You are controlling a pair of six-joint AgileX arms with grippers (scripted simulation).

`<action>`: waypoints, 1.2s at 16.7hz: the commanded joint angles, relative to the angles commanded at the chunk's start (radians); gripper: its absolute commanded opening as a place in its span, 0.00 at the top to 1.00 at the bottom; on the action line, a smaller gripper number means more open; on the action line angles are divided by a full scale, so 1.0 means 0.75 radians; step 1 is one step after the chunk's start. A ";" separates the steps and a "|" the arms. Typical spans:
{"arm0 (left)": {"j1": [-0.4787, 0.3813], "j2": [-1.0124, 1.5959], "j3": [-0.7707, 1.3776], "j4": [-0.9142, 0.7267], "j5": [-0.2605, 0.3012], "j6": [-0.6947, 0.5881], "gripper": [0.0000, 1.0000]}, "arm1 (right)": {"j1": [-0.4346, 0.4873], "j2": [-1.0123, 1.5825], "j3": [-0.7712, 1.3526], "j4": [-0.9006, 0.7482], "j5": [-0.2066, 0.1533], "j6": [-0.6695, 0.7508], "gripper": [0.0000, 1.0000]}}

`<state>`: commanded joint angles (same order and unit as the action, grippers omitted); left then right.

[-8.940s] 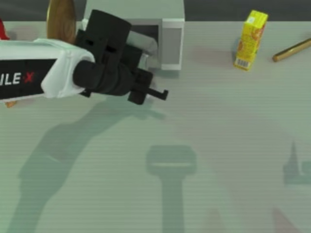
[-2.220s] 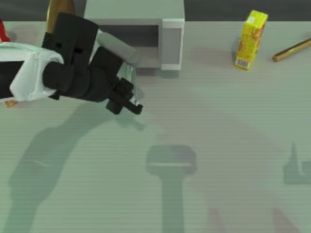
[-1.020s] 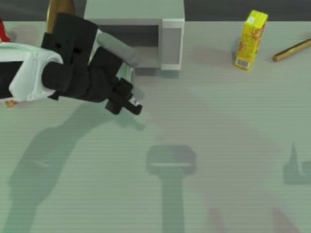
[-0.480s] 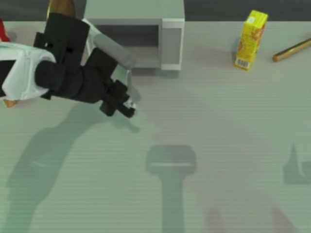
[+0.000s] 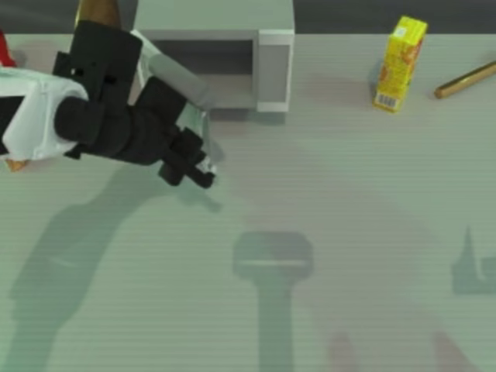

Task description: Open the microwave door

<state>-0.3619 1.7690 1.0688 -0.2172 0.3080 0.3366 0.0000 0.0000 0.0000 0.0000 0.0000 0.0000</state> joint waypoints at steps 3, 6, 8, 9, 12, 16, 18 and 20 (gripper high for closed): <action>0.000 0.000 0.000 0.000 0.000 0.000 1.00 | 0.000 0.000 0.000 0.000 0.000 0.000 0.00; 0.000 0.000 0.000 0.000 0.000 0.000 1.00 | 0.000 0.000 0.000 0.000 0.000 0.000 0.00; 0.000 0.000 0.000 0.000 0.000 0.000 1.00 | 0.000 0.000 0.000 0.000 0.000 0.000 0.00; 0.000 0.000 0.000 0.000 0.000 0.000 1.00 | 0.000 0.000 0.000 0.000 0.000 0.000 0.00; 0.000 0.000 0.000 0.000 0.000 0.000 1.00 | 0.000 0.000 0.000 0.000 0.000 0.000 0.00; -0.009 0.000 -0.003 -0.001 0.010 -0.006 1.00 | 0.000 0.000 0.000 0.000 0.000 0.000 0.00; -0.002 0.001 -0.005 -0.007 0.017 0.007 1.00 | 0.000 0.000 0.000 0.000 0.000 0.000 0.00; 0.011 -0.002 -0.006 -0.017 0.034 0.037 1.00 | 0.000 0.000 0.000 0.000 0.000 0.000 0.00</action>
<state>-0.3536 1.7671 1.0646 -0.2297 0.3334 0.3643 0.0000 0.0000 0.0000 0.0000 0.0000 0.0000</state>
